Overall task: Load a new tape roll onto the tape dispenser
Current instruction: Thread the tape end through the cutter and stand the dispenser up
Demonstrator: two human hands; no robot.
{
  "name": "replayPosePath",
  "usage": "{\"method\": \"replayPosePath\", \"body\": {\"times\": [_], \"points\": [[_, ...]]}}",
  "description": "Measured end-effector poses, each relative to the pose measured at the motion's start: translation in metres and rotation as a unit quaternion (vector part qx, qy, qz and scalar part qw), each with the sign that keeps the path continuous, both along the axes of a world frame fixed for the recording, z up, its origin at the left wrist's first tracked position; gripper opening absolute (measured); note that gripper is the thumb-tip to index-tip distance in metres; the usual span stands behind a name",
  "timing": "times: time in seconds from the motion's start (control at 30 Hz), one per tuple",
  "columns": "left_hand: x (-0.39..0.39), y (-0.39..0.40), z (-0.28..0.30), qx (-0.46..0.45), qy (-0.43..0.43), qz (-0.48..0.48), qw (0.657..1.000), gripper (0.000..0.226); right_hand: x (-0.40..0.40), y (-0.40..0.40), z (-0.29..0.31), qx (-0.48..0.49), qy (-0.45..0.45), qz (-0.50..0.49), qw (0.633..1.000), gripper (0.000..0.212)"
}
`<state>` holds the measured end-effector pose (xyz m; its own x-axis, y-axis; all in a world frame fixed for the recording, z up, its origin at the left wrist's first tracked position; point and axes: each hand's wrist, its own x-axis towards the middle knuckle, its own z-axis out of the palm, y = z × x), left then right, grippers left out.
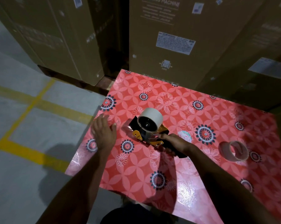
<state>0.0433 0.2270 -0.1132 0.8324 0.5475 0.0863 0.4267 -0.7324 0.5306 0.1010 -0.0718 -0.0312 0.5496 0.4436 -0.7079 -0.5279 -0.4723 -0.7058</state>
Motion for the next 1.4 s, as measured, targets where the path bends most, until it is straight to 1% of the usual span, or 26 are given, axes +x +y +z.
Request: {"method": "replayPosePath", "body": {"times": [0.03,0.07,0.1,0.13,0.17,0.23,0.3,0.37,0.4,0.47,0.6,0.7,0.8,0.87,0.93,1.03,1.13,1.23,1.33,1.4], "points": [[-0.003,0.003,0.000,0.030,0.012,-0.097,0.995,0.051,0.001,0.001,0.000,-0.003,0.009,-0.002,1.000,0.044],[-0.005,0.006,-0.001,0.057,0.041,-0.193,0.979,0.056,0.002,0.002,-0.003,-0.003,0.014,-0.005,1.000,0.043],[-0.009,0.010,-0.002,0.082,0.080,-0.274,0.955,0.063,0.001,0.003,-0.004,0.002,0.019,-0.005,1.000,0.050],[-0.013,0.014,-0.004,0.106,0.116,-0.328,0.931,0.069,0.001,0.004,-0.004,0.007,0.027,-0.002,1.000,0.061],[-0.015,0.017,-0.006,0.126,0.141,-0.355,0.915,0.075,0.001,0.006,-0.002,0.004,0.032,-0.002,0.999,0.066],[-0.016,0.019,-0.012,0.142,0.164,-0.360,0.907,0.078,0.001,0.006,0.000,-0.007,0.024,0.012,1.000,0.052],[-0.016,0.017,-0.014,0.144,0.168,-0.353,0.909,0.076,0.003,0.002,-0.001,-0.004,0.021,0.023,1.000,0.049],[-0.016,0.016,-0.014,0.153,0.171,-0.357,0.905,0.075,0.001,-0.006,-0.003,0.016,0.028,0.022,0.999,0.051],[-0.016,0.018,-0.013,0.157,0.171,-0.358,0.904,0.076,0.001,-0.013,-0.006,0.016,0.023,0.018,0.999,0.055],[-0.017,0.019,-0.010,0.160,0.165,-0.351,0.908,0.080,-0.004,-0.031,-0.007,-0.002,0.012,0.020,1.000,0.054],[-0.019,-0.012,-0.006,0.178,0.164,-0.365,0.899,0.083,-0.009,-0.053,-0.008,-0.005,0.007,0.018,1.000,0.059],[-0.024,-0.025,-0.011,0.138,0.164,-0.354,0.910,0.084,-0.008,-0.056,-0.004,-0.009,0.006,0.026,1.000,0.062],[-0.022,-0.022,-0.014,0.136,0.169,-0.350,0.911,0.086,-0.011,-0.076,-0.002,-0.025,0.010,0.016,1.000,0.063],[-0.021,-0.035,-0.011,0.135,0.160,-0.360,0.909,0.088,-0.015,-0.087,-0.005,-0.028,0.021,0.014,0.999,0.064],[-0.023,-0.054,-0.010,0.135,0.161,-0.382,0.900,0.084,-0.018,-0.089,-0.008,-0.025,0.032,0.007,0.999,0.063],[-0.027,-0.061,-0.012,0.138,0.155,-0.372,0.905,0.080,-0.019,-0.091,-0.005,-0.015,0.029,0.009,0.999,0.062],[-0.027,-0.057,-0.012,0.139,0.164,-0.372,0.903,0.083,-0.021,-0.110,-0.003,-0.014,0.017,0.007,1.000,0.064],[-0.028,-0.073,-0.009,0.128,0.164,-0.363,0.908,0.089,-0.026,-0.125,-0.004,-0.021,0.025,0.000,0.999,0.065],[-0.034,-0.083,-0.013,0.154,0.162,-0.386,0.895,0.086,-0.028,-0.124,-0.005,-0.016,0.024,-0.003,1.000,0.062],[-0.034,-0.081,-0.015,0.151,0.166,-0.386,0.895,0.085,-0.028,-0.125,-0.006,-0.013,0.024,0.005,1.000,0.063]]}}
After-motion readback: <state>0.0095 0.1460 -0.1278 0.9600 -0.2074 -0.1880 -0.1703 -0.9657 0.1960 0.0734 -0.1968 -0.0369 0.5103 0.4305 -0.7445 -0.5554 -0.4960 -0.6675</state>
